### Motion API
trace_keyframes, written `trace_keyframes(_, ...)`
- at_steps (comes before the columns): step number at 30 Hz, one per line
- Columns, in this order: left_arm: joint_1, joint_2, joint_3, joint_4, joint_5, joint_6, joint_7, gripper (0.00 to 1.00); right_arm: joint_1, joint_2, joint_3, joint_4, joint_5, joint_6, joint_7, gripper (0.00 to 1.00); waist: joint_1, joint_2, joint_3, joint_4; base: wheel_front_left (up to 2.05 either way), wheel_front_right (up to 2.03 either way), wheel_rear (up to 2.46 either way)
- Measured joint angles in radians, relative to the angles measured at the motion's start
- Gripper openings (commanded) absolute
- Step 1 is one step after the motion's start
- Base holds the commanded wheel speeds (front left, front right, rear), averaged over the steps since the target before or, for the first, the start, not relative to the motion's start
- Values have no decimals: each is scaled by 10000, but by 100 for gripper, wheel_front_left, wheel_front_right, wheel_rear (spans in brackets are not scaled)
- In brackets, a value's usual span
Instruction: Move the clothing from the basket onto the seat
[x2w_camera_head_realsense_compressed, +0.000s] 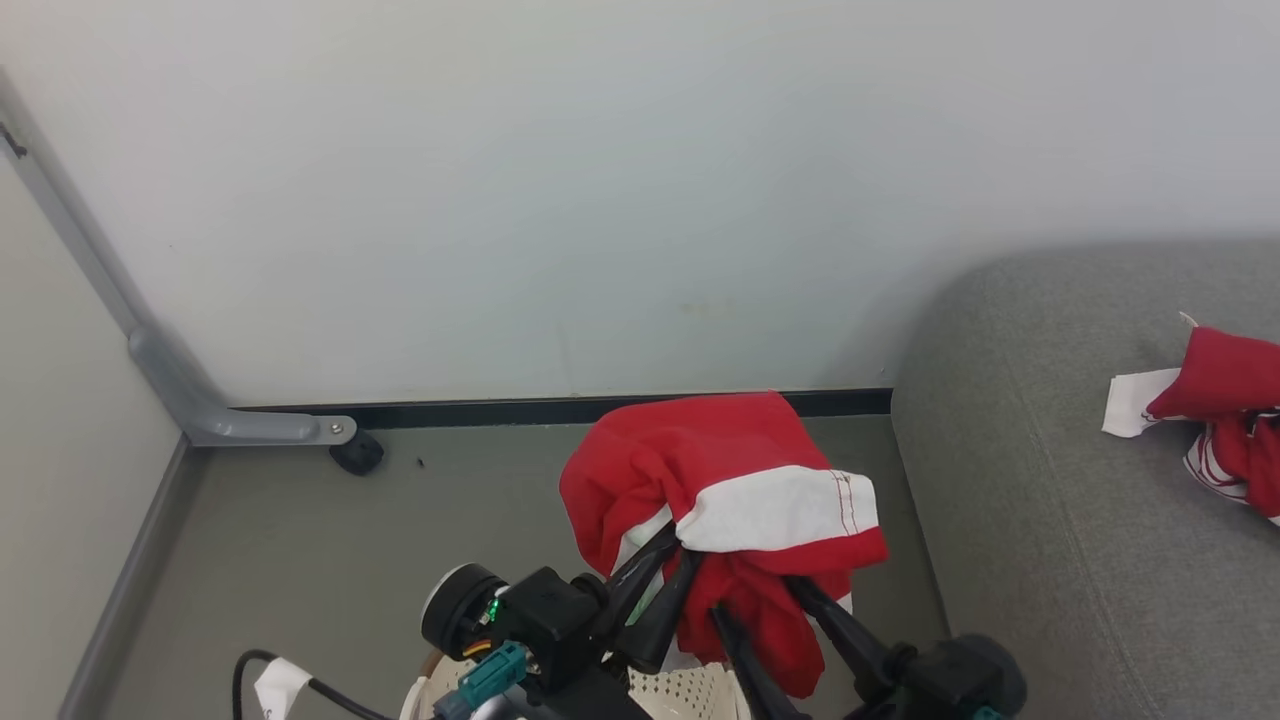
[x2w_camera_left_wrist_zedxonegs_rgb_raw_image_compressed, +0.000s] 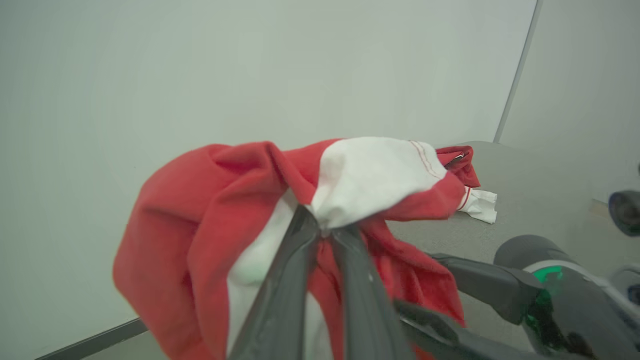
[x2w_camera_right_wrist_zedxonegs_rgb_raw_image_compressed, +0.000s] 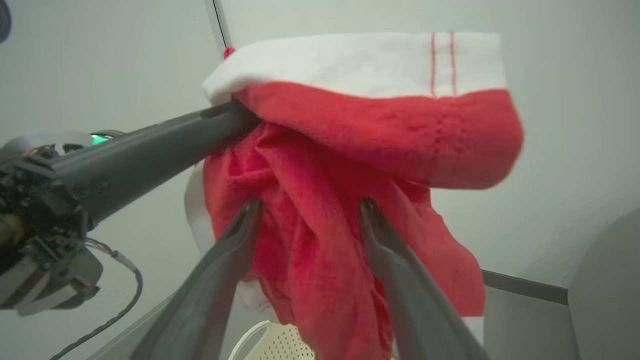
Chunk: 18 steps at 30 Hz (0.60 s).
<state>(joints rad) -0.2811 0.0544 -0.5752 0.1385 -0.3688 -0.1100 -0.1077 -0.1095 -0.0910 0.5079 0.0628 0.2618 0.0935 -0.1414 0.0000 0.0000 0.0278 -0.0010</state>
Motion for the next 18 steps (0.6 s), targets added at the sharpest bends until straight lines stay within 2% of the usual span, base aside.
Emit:
trace_keyframes(8,-67,2,-217,-140,-73,48,161,0,-754,159,616,991,21,123,268,100,0,1,78,300,0,0,0)
trace_keyframes(9,-76,-2,-222,-163,-73,52,186,0,-837,161,633,1080,31,123,268,93,0,0,91,332,0,0,0)
trace_keyframes(10,-78,-2,-217,-180,-75,59,192,0,-930,165,658,1164,42,123,270,38,0,0,105,360,0,0,0)
trace_keyframes(11,-78,0,-211,-190,-79,94,192,0,-1038,171,696,1250,86,127,268,0,0,0,119,377,0,0,0)
trace_keyframes(18,-78,0,-245,-230,-163,132,320,0,-1411,199,769,1641,430,161,247,0,0,0,177,408,0,0,0)
